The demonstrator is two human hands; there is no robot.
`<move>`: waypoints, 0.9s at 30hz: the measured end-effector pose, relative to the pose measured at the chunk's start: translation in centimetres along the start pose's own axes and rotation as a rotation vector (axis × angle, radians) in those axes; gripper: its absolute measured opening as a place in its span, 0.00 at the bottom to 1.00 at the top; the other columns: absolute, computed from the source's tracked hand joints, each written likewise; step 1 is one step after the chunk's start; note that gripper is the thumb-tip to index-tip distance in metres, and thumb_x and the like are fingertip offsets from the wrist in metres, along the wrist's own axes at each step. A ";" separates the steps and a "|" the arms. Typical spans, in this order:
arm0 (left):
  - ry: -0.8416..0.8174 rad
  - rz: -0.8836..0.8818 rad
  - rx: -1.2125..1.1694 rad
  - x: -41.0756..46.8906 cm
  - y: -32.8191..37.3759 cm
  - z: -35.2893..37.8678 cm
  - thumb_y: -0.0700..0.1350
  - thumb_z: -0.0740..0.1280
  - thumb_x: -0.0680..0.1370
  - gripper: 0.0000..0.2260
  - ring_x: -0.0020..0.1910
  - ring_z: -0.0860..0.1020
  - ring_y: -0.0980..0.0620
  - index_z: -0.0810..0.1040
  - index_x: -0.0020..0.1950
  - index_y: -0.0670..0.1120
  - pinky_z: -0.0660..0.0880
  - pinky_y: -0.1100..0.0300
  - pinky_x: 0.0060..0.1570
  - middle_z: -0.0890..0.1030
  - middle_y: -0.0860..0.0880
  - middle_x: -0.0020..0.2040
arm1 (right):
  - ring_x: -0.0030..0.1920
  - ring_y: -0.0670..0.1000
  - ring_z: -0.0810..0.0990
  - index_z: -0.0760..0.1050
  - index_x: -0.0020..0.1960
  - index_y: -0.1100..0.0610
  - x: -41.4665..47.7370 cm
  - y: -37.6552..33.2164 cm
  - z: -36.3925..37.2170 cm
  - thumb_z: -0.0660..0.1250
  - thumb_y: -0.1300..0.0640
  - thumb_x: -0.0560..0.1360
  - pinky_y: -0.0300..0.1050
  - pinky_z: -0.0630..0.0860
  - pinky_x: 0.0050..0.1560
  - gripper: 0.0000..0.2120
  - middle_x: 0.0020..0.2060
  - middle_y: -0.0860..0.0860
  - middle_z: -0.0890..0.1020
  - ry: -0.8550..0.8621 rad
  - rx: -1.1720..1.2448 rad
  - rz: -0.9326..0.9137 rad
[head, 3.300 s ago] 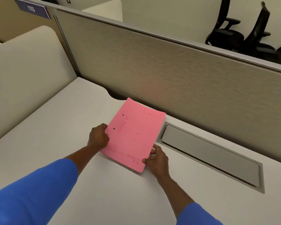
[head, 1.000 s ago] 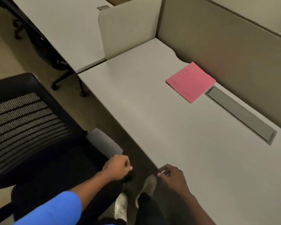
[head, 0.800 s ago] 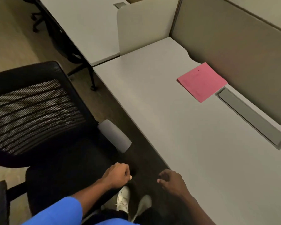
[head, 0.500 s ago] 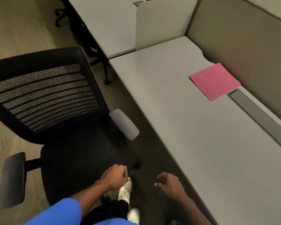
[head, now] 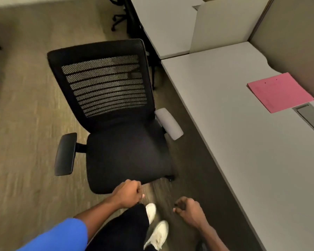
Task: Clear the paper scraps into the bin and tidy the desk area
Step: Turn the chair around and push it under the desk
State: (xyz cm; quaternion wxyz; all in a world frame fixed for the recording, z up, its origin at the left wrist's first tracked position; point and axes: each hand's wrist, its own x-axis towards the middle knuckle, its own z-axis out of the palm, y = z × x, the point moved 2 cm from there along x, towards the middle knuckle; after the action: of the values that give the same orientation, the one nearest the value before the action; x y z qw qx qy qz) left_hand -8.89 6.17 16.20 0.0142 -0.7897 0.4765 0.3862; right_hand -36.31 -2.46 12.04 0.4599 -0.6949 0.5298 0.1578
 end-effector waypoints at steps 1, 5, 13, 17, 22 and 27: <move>0.009 -0.012 -0.007 -0.6 -0.9 0.0 0.55 0.72 0.77 0.07 0.47 0.85 0.53 0.83 0.47 0.53 0.84 0.51 0.51 0.86 0.56 0.45 | 0.50 0.43 0.84 0.79 0.49 0.43 -0.2 -0.5 0.7 0.75 0.45 0.74 0.39 0.78 0.52 0.06 0.46 0.42 0.85 -0.010 -0.010 -0.010; 0.035 -0.068 -0.033 -2.1 -4.2 -0.6 0.53 0.72 0.78 0.05 0.42 0.84 0.59 0.82 0.44 0.55 0.84 0.53 0.47 0.85 0.58 0.42 | 0.49 0.45 0.85 0.80 0.47 0.43 -0.7 -2.8 3.2 0.74 0.44 0.73 0.40 0.78 0.51 0.06 0.45 0.43 0.86 -0.007 -0.025 -0.021; 0.101 -0.090 -0.092 -2.6 -8.9 -5.4 0.56 0.73 0.78 0.07 0.46 0.85 0.55 0.84 0.48 0.53 0.84 0.54 0.50 0.87 0.55 0.45 | 0.57 0.51 0.86 0.83 0.55 0.49 0.2 -9.1 6.8 0.70 0.47 0.71 0.44 0.80 0.56 0.14 0.53 0.48 0.88 -0.027 -0.098 -0.033; 0.108 -0.045 -0.075 -1.7 -11.6 -9.0 0.57 0.74 0.78 0.09 0.46 0.85 0.54 0.84 0.49 0.53 0.84 0.52 0.52 0.87 0.54 0.45 | 0.57 0.51 0.86 0.83 0.57 0.49 1.5 -12.8 8.2 0.71 0.46 0.72 0.45 0.81 0.56 0.15 0.53 0.48 0.88 0.002 -0.096 -0.030; 0.165 0.048 0.041 1.3 -17.0 -16.8 0.57 0.73 0.78 0.08 0.43 0.84 0.56 0.83 0.47 0.53 0.83 0.53 0.48 0.86 0.56 0.43 | 0.54 0.51 0.86 0.82 0.56 0.48 3.6 -18.7 11.1 0.68 0.49 0.71 0.45 0.80 0.54 0.14 0.49 0.47 0.88 0.066 -0.031 0.028; 0.396 0.206 0.176 5.8 -21.3 -30.0 0.51 0.73 0.79 0.05 0.48 0.84 0.47 0.83 0.47 0.50 0.80 0.53 0.49 0.84 0.51 0.47 | 0.52 0.50 0.87 0.81 0.53 0.48 4.8 -25.7 15.7 0.68 0.46 0.71 0.45 0.80 0.53 0.13 0.45 0.46 0.88 0.114 0.056 0.054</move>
State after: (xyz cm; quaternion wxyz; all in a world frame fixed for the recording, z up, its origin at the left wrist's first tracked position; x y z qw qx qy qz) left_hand 26.73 1.83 26.28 -0.0502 -0.7930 0.5799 0.1799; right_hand -7.55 7.74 12.51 0.4438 -0.6750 0.5781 0.1153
